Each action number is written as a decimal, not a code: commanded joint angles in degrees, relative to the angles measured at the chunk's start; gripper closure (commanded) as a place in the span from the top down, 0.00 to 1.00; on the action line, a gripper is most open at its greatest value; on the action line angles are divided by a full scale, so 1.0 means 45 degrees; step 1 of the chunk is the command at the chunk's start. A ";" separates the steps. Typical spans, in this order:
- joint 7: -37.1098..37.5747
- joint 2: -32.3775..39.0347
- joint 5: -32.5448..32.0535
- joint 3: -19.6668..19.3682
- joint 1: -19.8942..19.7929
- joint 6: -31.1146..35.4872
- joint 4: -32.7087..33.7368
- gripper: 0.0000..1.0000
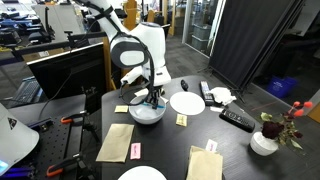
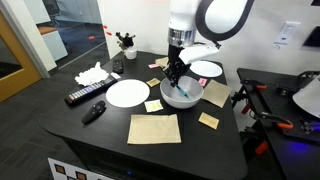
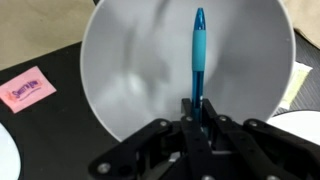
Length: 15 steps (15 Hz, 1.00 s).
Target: Put the pen in the middle of the table
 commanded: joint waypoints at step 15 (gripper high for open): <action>-0.3701 -0.2847 -0.1366 0.0097 -0.2362 -0.6055 0.2287 0.12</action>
